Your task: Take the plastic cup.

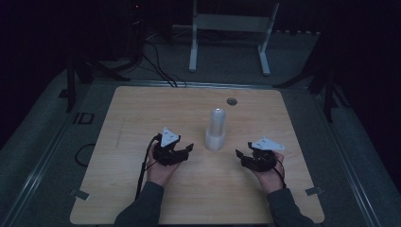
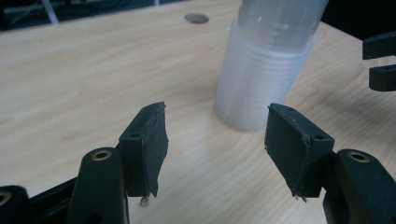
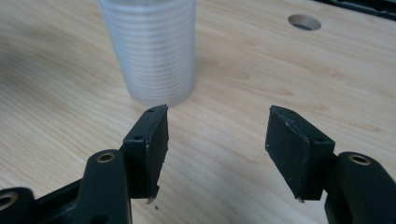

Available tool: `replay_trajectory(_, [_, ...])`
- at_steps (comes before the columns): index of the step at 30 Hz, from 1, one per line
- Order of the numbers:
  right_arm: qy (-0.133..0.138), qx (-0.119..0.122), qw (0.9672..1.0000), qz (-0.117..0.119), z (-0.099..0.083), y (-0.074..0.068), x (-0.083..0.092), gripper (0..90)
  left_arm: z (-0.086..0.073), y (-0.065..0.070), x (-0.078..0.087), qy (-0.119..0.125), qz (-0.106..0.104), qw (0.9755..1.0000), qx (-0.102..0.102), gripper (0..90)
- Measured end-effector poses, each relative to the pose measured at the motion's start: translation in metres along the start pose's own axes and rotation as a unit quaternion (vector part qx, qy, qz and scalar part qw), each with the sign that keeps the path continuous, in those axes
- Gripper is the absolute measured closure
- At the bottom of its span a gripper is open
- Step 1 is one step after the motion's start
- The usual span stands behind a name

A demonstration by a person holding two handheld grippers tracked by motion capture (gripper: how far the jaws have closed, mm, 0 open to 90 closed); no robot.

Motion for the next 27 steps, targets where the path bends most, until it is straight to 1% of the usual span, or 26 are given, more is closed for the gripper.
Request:
replay_trajectory(2, [0.003,-0.003,1.0000,0.004,0.005,-0.001,0.001,39.0,0.004,0.001,-0.004,0.005,-0.002,1.0000,-0.004,38.3])
replay_trajectory(3, [0.004,-0.004,0.9999,0.009,0.008,-0.002,0.002,39.0,0.006,0.002,-0.006,0.007,-0.006,0.9999,-0.003,38.3])
replay_trajectory(4, [0.005,-0.001,0.9999,0.010,0.010,-0.002,0.002,39.0,0.007,0.003,-0.008,0.007,-0.006,1.0000,-0.003,38.2])
replay_trajectory(6, [0.006,0.005,0.9999,0.008,0.015,-0.002,0.003,38.9,0.010,0.005,-0.011,0.007,-0.009,0.9999,-0.007,38.0])
replay_trajectory(8, [0.009,0.005,0.9999,0.008,0.019,-0.002,0.004,38.9,0.012,0.008,-0.014,0.005,-0.007,0.9999,-0.010,37.4])
replay_trajectory(10, [0.011,0.007,0.9999,0.009,0.024,-0.002,0.005,39.0,0.014,0.011,-0.017,0.003,-0.011,0.9999,-0.011,37.2])
replay_trajectory(11, [0.012,0.009,0.9998,0.009,0.027,-0.002,0.005,39.0,0.015,0.012,-0.018,0.003,-0.009,0.9999,-0.013,37.2])
replay_trajectory(16, [0.014,0.020,0.9997,0.009,0.036,-0.002,0.007,38.9,0.022,0.015,-0.024,0.008,-0.014,0.9998,-0.009,36.7])
replay_trajectory(22, [0.026,0.025,0.9993,0.009,0.051,-0.002,0.011,38.9,0.027,0.022,-0.033,0.006,-0.014,0.9997,-0.018,34.0])
replay_trajectory(27, [0.031,0.030,0.9990,0.012,0.060,-0.005,0.011,38.6,0.029,0.027,-0.040,0.007,-0.022,0.9995,-0.020,33.2])
Point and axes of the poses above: each handheld gripper's, and its own axes: x roughly backward along the jaws, z roughly out of its top, y roughly to its right, the point moved 9 cm from there along -x, roughly forward along the jaws, and after that the axes turned 2 degrees about -z, right-handed, at the moved point
